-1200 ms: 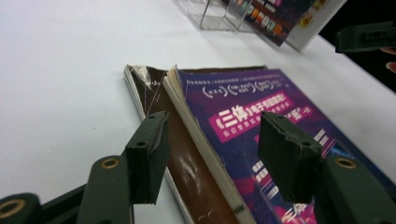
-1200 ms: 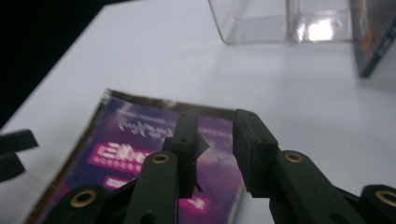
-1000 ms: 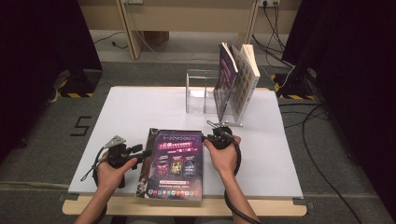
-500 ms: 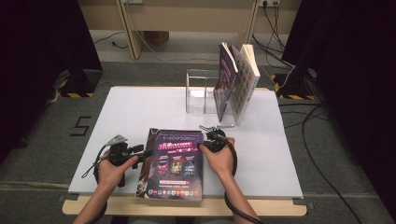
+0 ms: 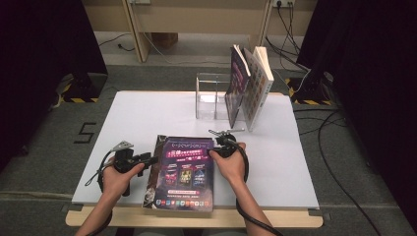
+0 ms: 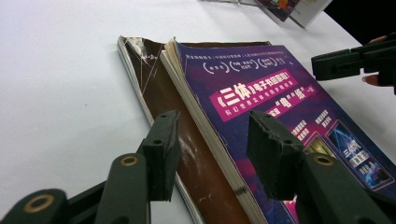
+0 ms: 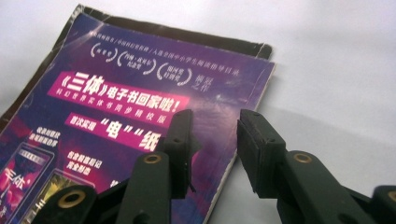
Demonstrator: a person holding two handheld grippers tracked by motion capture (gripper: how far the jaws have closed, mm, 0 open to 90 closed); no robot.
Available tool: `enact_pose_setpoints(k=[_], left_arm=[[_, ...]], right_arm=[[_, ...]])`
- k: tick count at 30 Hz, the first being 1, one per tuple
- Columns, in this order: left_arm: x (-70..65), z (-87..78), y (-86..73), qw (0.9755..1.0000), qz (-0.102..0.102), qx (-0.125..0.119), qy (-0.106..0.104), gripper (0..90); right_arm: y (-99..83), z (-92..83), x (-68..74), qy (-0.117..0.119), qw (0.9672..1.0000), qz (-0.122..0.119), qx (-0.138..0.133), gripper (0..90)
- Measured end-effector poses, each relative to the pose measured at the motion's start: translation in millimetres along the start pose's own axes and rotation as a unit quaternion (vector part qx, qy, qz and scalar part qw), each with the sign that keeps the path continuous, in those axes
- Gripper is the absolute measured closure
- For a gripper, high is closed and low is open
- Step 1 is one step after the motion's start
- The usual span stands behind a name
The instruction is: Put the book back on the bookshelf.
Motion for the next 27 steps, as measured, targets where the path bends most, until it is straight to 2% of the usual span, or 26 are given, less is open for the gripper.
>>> enact_pose_setpoints(k=[5, 9, 11, 17, 19, 21, 22, 23, 26, 27], left_arm=[[-4.3, 7.6, 2.3, 0.9999, 0.007, 0.015, 0.003, 53.0], [-3.9, 15.8, 0.4, 0.9995, 0.0, 0.031, 0.008, 53.6], [-3.7, 19.4, -1.8, 0.9993, -0.002, 0.037, 0.01, 54.1], [-10.6, 29.2, -9.1, 0.9984, -0.008, 0.056, -0.003, 58.4], [-12.9, 30.5, -8.9, 0.9983, -0.006, 0.058, 0.005, 58.9], [-15.9, 32.1, -9.2, 0.9982, 0.005, 0.058, 0.011, 59.6], [-17.8, 33.9, -10.2, 0.9983, 0.003, 0.058, 0.006, 60.0], [-20.3, 35.3, -11.2, 0.9982, -0.001, 0.061, 0.0, 60.4], [-28.5, 38.3, -15.4, 0.998, 0.002, 0.063, -0.005, 60.6], [-29.0, 38.5, -16.1, 0.998, 0.002, 0.063, -0.006, 60.4]], right_arm=[[1.8, -0.1, -6.6, -0.011, 0.9999, 0.007, 0.0, 65.1], [0.6, 3.5, -10.7, -0.01, 0.9997, 0.018, 0.01, 64.1], [1.3, 5.0, -13.4, -0.006, 0.9999, 0.014, 0.008, 63.5], [6.3, 9.2, -15.3, 0.001, 0.9996, 0.023, 0.017, 62.1], [7.0, 10.9, -16.3, 0.003, 0.9994, 0.027, 0.021, 61.4], [6.2, 12.3, -18.3, 0.004, 0.9993, 0.029, 0.022, 60.8], [6.5, 12.9, -18.6, 0.006, 0.9991, 0.036, 0.021, 60.7], [6.3, 13.4, -20.4, 0.005, 0.9993, 0.03, 0.021, 58.4], [7.2, 11.5, -26.3, -0.007, 0.9993, 0.033, 0.02, 58.6], [7.1, 11.0, -29.2, -0.005, 0.9989, 0.042, 0.02, 58.7]])
Point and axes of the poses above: each handheld gripper's, and its own axes: z roughly forward along the jaws, y roughly out of its top, x roughly to its left, the point moved 3 cm from there along z, roughly forward along the jaws, and after that the axes turned 12 degrees about -z, right-handed, at the moved point
